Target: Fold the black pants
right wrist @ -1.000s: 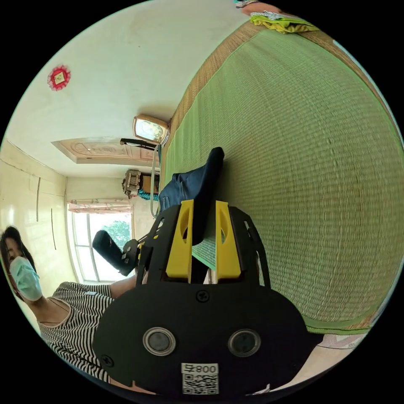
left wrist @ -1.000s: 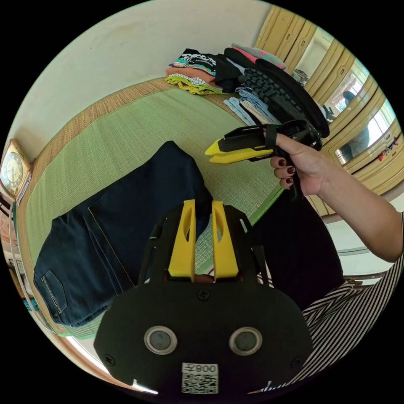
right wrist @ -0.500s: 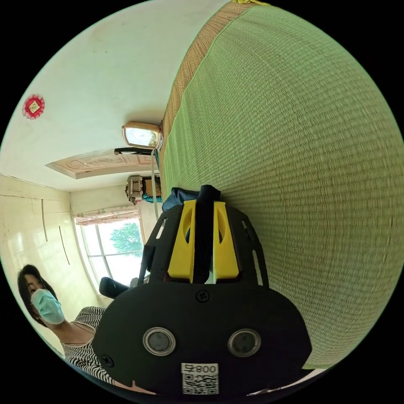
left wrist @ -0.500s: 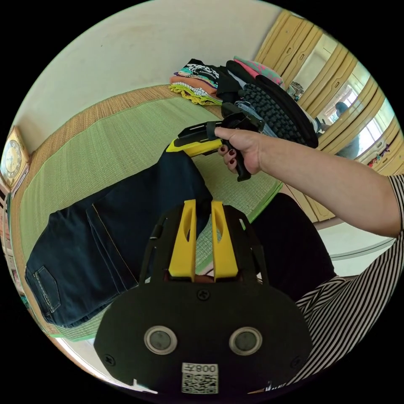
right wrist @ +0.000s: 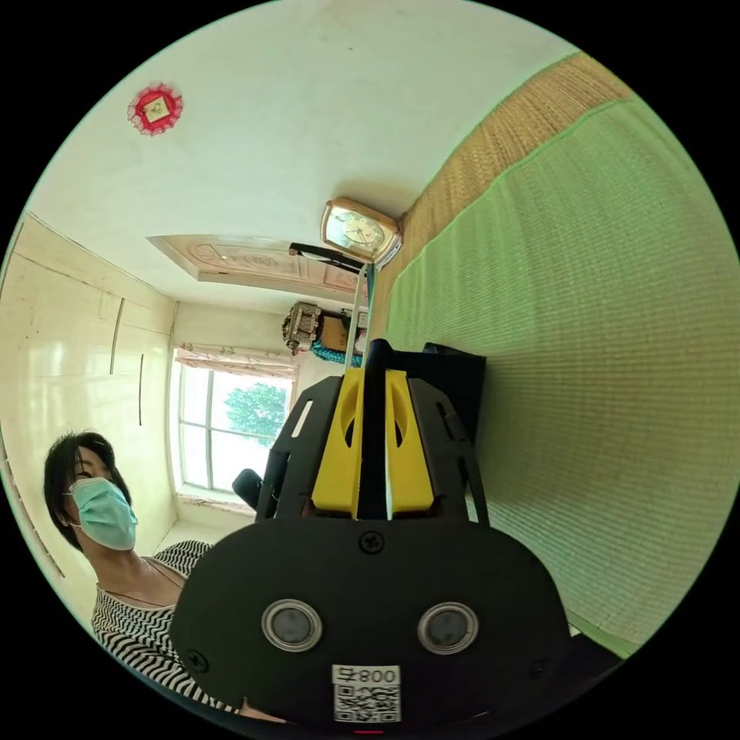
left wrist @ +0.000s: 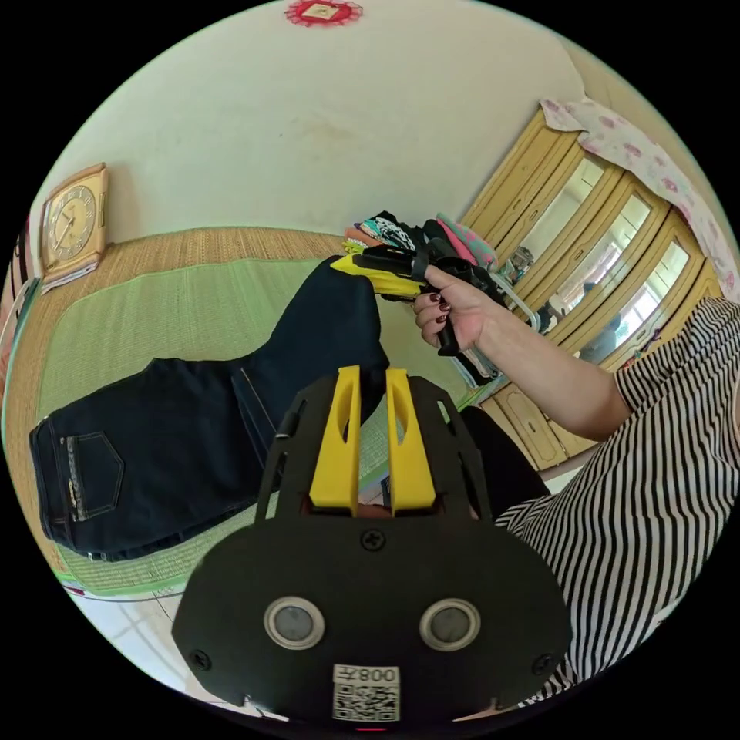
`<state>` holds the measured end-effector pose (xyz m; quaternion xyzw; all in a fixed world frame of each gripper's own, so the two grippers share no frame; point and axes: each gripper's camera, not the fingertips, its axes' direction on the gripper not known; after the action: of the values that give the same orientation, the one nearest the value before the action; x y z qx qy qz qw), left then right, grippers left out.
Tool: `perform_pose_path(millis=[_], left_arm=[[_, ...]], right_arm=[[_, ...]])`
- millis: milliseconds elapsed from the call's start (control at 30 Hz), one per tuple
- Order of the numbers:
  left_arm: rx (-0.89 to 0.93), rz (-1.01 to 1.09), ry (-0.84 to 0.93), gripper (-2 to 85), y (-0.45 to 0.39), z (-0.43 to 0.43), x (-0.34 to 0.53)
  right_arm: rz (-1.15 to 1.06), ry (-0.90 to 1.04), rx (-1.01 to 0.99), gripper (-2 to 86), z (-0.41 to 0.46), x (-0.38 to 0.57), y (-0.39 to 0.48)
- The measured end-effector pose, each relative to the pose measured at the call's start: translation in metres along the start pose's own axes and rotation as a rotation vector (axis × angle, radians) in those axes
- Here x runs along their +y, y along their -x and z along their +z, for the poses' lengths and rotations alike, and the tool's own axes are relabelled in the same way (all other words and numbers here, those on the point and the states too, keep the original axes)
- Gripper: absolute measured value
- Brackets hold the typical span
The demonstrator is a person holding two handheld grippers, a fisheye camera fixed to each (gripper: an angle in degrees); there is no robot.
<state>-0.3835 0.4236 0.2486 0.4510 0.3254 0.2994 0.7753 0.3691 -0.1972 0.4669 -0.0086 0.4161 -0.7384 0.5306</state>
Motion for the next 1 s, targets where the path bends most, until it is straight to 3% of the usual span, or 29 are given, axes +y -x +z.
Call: perform_pose_path(millis=[167,467,767,1000], left_arm=[[0.047,-0.110,-0.162,5.7,0.061,-0.123,0.000],[0.027,-0.343,-0.280,5.2,0.187,-0.283,0.016],[-0.011,-0.588,-0.420,5.1,0.297,-0.403,0.048],[-0.045,-0.735,-0.432,5.2,0.349,-0.447,0.067]], right_arm=[[-0.083,0.055,0.000,3.3,0.085,-0.016,0.058],[-0.074,0.162,0.054,3.5,0.269,-0.041,0.106],[-0.136,0.291,0.142,3.4,0.437,-0.058,0.140],[-0.102,0.391,0.202,4.6,0.537,-0.063,0.135]])
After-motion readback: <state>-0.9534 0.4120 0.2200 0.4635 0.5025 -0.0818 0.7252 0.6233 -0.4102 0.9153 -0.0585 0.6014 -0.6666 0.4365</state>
